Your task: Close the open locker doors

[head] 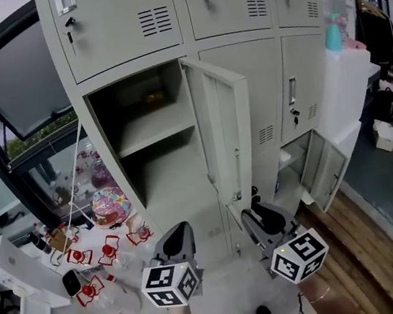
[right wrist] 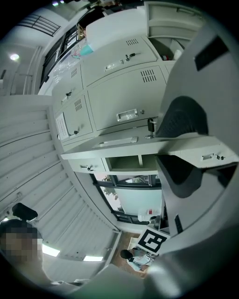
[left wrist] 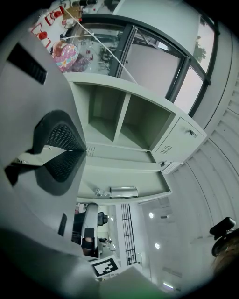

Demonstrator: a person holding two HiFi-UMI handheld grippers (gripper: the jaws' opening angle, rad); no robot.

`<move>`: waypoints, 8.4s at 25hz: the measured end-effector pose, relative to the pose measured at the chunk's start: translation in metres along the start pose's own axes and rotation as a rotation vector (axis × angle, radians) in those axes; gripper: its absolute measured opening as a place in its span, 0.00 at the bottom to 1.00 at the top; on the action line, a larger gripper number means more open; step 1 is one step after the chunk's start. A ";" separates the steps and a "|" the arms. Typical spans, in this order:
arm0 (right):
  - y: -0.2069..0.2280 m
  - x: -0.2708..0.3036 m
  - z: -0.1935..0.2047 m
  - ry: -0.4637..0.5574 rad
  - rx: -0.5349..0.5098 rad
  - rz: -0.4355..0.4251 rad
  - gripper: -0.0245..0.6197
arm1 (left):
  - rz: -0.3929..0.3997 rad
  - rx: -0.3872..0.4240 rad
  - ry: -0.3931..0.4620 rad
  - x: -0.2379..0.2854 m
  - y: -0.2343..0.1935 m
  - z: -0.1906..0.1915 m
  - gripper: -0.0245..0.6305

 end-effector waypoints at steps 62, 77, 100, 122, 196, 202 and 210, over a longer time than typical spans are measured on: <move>-0.102 0.288 0.100 -0.204 -0.292 -0.299 0.14 | -0.561 -0.059 0.002 -0.084 -0.159 0.003 0.07; -0.092 0.243 0.088 -0.207 -0.252 -0.250 0.14 | -0.417 -0.049 -0.011 -0.065 -0.141 0.003 0.07; 0.194 -0.075 0.069 -0.243 -0.106 0.689 0.13 | 0.356 -0.036 -0.146 0.127 0.090 0.064 0.07; 0.472 -0.196 0.051 -0.215 0.023 0.925 0.15 | 0.484 0.012 -0.234 0.314 0.275 0.108 0.07; 0.467 0.124 0.146 -0.405 -0.012 0.279 0.15 | -0.052 -0.017 -0.234 0.320 0.110 0.106 0.07; 0.464 0.123 0.145 -0.413 0.007 0.284 0.15 | -0.035 -0.015 -0.230 0.320 0.112 0.102 0.07; 0.436 0.097 0.112 -0.350 0.044 0.273 0.15 | 0.017 -0.021 -0.220 0.316 0.123 0.103 0.07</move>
Point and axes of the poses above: the fingertips, and each gripper's own axes: x forward along the fingers, y to its right, z out of its underside, the point moved 2 cm from there along -x, backward along the fingers
